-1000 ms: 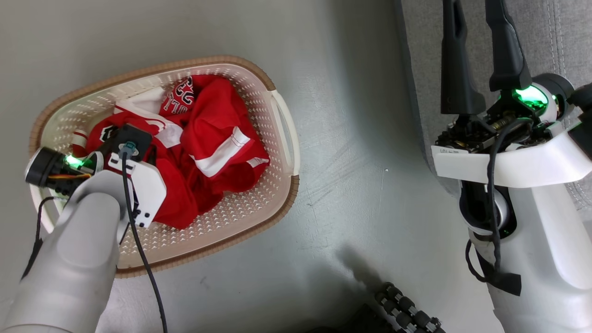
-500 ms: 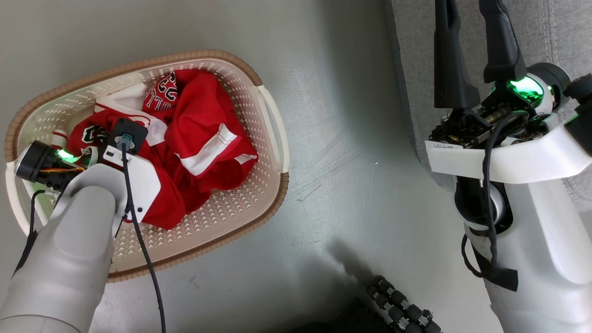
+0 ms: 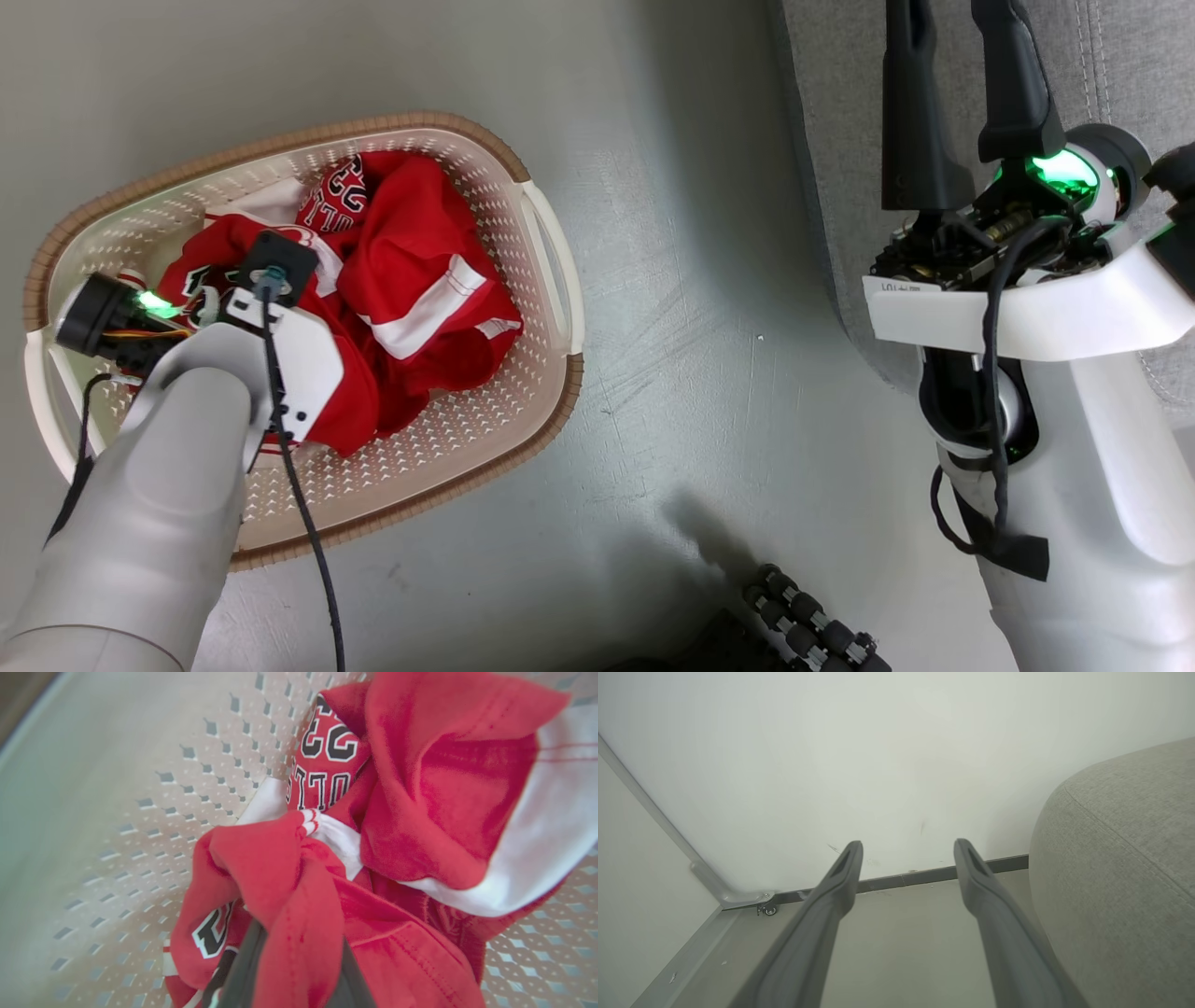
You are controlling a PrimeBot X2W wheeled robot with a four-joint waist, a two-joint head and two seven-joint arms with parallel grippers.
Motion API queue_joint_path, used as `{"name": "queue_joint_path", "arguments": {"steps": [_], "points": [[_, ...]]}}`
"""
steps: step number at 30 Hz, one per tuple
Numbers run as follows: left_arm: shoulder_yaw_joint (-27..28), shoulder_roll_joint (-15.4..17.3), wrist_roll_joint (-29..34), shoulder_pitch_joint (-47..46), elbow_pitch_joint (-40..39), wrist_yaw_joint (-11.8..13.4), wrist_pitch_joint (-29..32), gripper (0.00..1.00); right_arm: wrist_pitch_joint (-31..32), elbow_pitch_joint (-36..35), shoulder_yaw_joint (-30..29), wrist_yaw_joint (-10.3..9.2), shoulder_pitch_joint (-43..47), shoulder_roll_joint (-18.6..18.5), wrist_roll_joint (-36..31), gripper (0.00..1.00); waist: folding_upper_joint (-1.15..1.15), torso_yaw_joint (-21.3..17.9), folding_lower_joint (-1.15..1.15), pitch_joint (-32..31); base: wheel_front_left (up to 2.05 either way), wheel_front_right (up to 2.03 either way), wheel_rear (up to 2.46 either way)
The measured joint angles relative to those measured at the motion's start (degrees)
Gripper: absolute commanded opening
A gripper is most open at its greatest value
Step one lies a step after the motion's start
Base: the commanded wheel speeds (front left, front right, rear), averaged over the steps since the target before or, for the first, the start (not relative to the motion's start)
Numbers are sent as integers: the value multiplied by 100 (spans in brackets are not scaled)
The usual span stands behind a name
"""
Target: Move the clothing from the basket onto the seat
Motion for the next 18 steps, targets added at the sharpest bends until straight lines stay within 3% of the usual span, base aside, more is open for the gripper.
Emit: {"name": "queue_joint_path", "arguments": {"steps": [10,18], "points": [[52,-44,-119,-2,45,-32,-354,0,0,34,-3,0,-70,0,49,100,0,56,0,-187,0,0,0],[62,-368,-207,2,8,-53,-625,0,0,134,-43,0,-74,-1,48,100,0,143,0,-431,0,0,0]]}}
